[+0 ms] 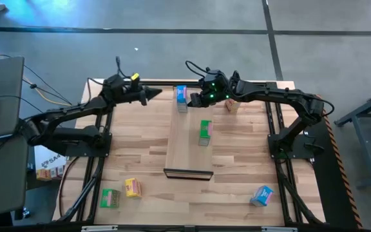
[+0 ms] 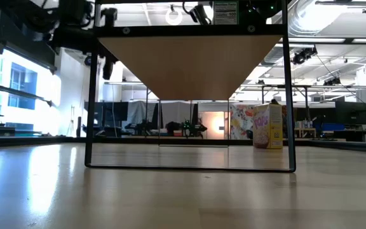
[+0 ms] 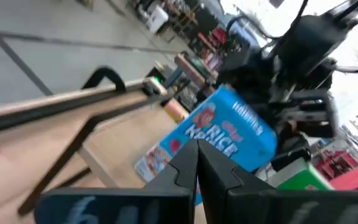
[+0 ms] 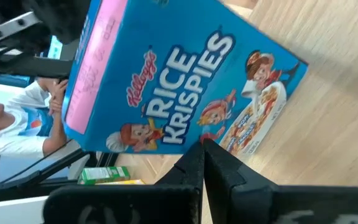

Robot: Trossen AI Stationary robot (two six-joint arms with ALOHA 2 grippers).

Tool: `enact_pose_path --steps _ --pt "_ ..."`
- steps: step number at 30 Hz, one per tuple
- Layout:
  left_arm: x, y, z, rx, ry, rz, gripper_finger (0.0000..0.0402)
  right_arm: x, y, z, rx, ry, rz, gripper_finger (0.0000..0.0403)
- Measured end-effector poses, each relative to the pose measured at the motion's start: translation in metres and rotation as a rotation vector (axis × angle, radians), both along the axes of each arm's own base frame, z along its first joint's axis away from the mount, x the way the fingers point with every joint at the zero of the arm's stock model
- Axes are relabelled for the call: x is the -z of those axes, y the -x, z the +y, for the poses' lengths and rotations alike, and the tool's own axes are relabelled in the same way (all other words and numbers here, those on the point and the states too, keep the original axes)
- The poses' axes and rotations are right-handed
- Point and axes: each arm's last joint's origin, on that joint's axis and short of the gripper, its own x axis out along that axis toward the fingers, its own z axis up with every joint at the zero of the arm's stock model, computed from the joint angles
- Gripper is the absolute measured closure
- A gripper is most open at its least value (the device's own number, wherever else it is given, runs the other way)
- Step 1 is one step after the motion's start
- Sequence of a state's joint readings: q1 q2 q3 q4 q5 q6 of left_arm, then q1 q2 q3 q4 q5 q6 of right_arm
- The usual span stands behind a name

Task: Stack cereal on shelf
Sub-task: Adjust the blue cereal box on the shelf

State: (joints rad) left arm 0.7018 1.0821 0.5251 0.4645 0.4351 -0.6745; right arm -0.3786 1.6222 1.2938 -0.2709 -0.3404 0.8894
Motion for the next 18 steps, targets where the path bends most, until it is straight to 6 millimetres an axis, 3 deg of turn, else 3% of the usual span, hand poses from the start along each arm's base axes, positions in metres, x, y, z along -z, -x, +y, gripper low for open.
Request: enact_pose_path --steps 9,18 --pt "0.023 -0.027 0.004 0.053 0.059 -0.003 0.0402 0.000 -0.001 0.002 -0.018 0.010 -0.001 0.0403" --pt "0.027 -0.031 0.005 0.057 0.068 -0.007 0.0401 0.000 -0.001 0.002 -0.032 0.025 -0.002 0.0403"
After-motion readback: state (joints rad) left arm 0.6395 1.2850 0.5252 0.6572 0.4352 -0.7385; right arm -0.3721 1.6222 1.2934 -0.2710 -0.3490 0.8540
